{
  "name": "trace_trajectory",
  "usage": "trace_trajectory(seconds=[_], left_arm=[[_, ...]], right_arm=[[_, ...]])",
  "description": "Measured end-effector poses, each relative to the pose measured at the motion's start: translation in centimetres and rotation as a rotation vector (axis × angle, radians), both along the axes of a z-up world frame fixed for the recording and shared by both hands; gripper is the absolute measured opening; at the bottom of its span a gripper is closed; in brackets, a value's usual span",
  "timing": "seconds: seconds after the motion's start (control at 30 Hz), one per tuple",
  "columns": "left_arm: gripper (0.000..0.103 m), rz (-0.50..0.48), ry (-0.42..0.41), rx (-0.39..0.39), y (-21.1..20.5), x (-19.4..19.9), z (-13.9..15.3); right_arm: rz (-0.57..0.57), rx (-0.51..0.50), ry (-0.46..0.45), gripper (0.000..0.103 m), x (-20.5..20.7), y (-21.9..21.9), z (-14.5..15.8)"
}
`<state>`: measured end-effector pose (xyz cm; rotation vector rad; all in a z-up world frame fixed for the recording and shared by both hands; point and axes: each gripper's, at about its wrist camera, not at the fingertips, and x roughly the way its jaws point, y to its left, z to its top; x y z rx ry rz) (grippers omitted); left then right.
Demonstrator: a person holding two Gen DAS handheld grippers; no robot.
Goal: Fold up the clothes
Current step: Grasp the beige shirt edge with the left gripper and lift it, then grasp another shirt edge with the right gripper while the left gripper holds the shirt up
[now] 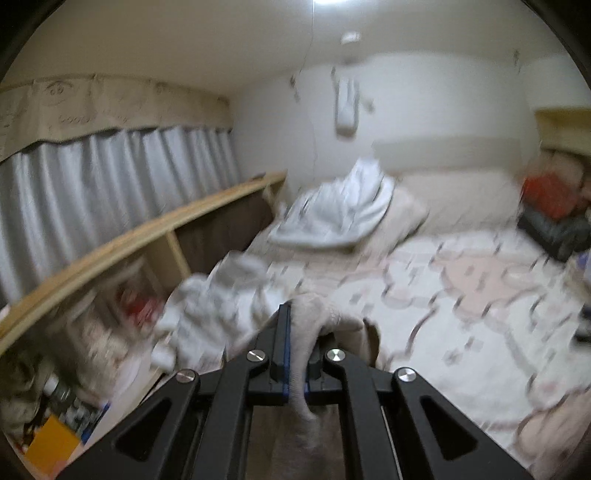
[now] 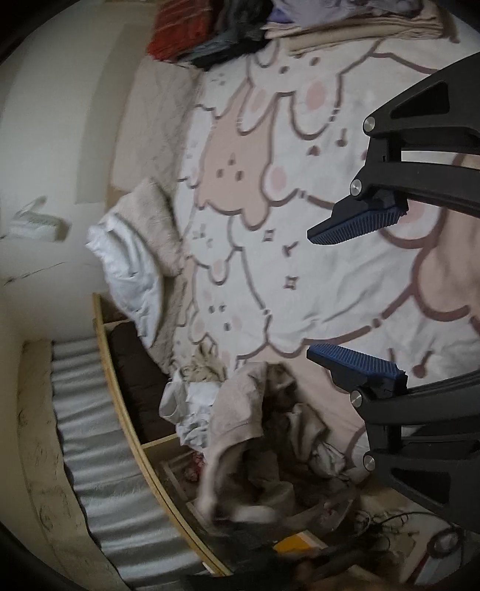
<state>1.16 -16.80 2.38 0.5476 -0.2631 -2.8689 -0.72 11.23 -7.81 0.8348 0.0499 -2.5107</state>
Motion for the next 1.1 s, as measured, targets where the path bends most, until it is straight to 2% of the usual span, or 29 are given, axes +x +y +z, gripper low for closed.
trace_trajectory(seconds=[0.07, 0.3, 0.4, 0.57, 0.77, 0.93, 0.97, 1.0, 1.1], left_arm=[[0.005, -0.055, 0.026, 0.015, 0.8, -1.2, 2.7], [0.005, -0.256, 0.063, 0.031, 5.0, -3.3, 9.0], [0.005, -0.36, 0.097, 0.077, 6.7, -2.8, 12.2], [0.005, -0.546, 0.133, 0.164, 9.7, -1.8, 16.9], [0.005, -0.677, 0.064, 0.318, 12.0, -2.7, 18.1], [0.005, -0.709, 0.028, 0.319, 14.1, -2.6, 17.0], [0.005, -0.711, 0.023, 0.309, 14.4, -2.6, 16.6], [0.005, -0.711, 0.018, 0.297, 14.7, -2.5, 16.2], [0.005, -0.704, 0.003, 0.273, 14.6, -2.5, 14.3]], right_arm=[[0.015, 0.0, 0.066, 0.057, 0.6, -0.7, 0.3], [0.041, -0.017, 0.267, 0.057, 2.3, -2.0, 2.1], [0.033, 0.011, 0.341, 0.057, 2.9, -2.3, 2.5], [-0.011, -0.024, 0.455, 0.057, 4.2, -1.2, 4.2], [-0.137, 0.047, 0.549, 0.057, 4.7, -0.5, 5.1], [-0.21, 0.196, 0.588, 0.057, 4.4, -1.1, 3.5], [-0.225, 0.233, 0.592, 0.054, 4.2, -1.1, 3.2], [-0.245, 0.233, 0.578, 0.035, 3.9, -0.2, 3.3], [-0.303, 0.187, 0.517, 0.016, 2.9, 3.0, 4.2]])
